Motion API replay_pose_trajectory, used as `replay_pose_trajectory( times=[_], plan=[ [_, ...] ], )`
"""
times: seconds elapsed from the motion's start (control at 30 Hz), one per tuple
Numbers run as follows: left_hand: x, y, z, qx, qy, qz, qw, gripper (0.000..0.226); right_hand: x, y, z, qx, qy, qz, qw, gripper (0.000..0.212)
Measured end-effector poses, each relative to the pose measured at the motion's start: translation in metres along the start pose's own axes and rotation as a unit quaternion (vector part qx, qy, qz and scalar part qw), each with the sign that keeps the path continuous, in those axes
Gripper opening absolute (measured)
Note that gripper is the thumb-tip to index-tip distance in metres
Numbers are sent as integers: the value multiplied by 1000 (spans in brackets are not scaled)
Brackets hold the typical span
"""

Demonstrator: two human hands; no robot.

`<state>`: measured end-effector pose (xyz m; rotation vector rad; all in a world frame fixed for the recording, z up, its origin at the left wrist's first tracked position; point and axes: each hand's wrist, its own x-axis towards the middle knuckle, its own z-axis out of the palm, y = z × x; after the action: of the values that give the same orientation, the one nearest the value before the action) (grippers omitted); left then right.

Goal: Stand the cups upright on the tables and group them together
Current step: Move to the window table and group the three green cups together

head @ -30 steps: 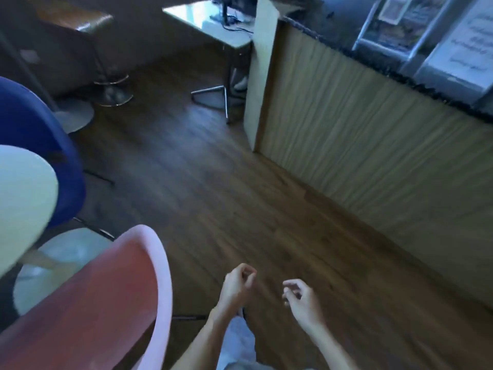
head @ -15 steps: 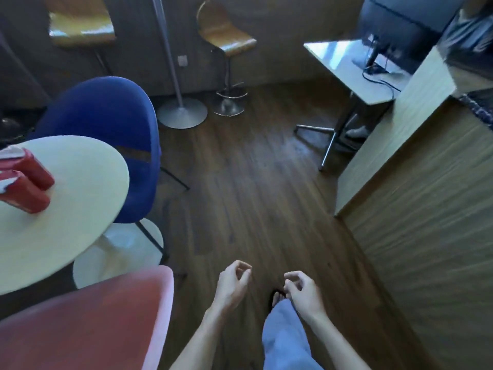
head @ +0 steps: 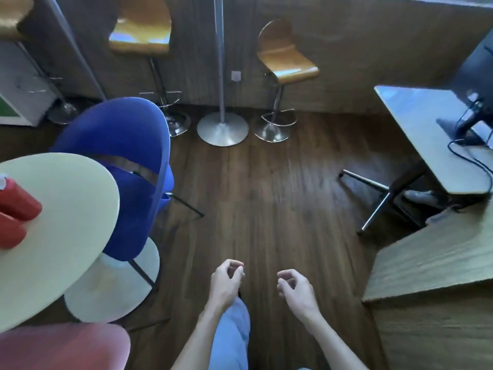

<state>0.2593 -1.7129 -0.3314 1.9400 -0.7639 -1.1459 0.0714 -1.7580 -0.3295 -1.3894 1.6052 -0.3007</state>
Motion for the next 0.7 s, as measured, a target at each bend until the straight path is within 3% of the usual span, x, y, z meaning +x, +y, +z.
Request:
replay_pose_trajectory(
  times=[0.27, 0.53, 0.7],
  plan=[
    [202, 106, -26, 9, 28, 25, 999, 11, 193, -135, -4, 0, -4, -35, 999, 11],
    [400, 304, -99, 0, 89, 157, 984, 8, 379, -360, -27, 47, 32, -156, 986, 12],
    [526, 451, -151, -6, 154, 277, 949, 9, 493, -532, -63, 77, 49, -278, 956, 15]
  ],
)
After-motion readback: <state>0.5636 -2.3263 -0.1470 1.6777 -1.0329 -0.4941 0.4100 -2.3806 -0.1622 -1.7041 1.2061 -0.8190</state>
